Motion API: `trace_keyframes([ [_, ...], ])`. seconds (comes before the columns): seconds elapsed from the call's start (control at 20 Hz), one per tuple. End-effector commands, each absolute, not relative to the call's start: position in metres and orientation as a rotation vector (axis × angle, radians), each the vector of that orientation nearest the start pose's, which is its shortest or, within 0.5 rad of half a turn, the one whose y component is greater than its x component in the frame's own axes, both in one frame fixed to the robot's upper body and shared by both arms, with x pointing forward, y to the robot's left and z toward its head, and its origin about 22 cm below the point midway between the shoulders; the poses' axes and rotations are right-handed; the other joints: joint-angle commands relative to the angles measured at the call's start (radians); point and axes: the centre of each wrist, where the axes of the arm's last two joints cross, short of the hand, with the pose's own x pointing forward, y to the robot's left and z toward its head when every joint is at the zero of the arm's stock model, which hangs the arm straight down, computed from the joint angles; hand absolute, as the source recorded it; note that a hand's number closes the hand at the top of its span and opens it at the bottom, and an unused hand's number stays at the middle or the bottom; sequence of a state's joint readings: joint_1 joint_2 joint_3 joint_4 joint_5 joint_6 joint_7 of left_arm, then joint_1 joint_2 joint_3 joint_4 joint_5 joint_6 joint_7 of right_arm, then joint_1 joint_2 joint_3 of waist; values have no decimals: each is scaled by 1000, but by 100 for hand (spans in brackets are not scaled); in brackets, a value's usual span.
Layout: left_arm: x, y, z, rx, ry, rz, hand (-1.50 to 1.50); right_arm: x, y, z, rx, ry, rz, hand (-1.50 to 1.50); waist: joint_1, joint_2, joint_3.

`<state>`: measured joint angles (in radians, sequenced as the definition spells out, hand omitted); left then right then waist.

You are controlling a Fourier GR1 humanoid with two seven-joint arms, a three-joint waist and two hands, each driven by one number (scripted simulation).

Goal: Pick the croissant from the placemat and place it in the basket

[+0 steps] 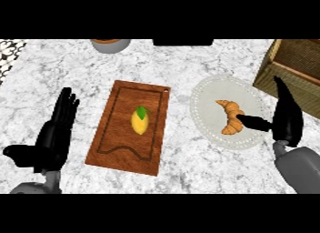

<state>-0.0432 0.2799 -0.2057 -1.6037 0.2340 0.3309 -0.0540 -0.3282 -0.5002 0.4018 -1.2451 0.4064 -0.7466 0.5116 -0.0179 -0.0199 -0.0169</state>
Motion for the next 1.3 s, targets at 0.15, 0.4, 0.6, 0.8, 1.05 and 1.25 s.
trace_keyframes([
  [0.15,245,240,24,127,-1649,63,0,316,-252,64,-1088,-956,526,-150,-6,-6,2],
  [0.4,245,238,27,92,-1661,57,0,321,-199,160,-987,-924,573,-150,3,-1,10],
  [0.6,247,235,32,111,-1671,66,0,306,-183,185,-975,-872,557,-150,5,10,15],
  [0.8,236,225,28,81,-1673,54,0,319,-189,169,-1037,-751,576,-150,19,15,15],
  [1.05,241,234,28,102,-1672,48,0,314,-183,145,-1037,-680,606,-150,16,16,16],
  [1.25,234,227,29,91,-1680,57,0,314,-192,139,-1024,-705,559,-150,18,16,16],
])
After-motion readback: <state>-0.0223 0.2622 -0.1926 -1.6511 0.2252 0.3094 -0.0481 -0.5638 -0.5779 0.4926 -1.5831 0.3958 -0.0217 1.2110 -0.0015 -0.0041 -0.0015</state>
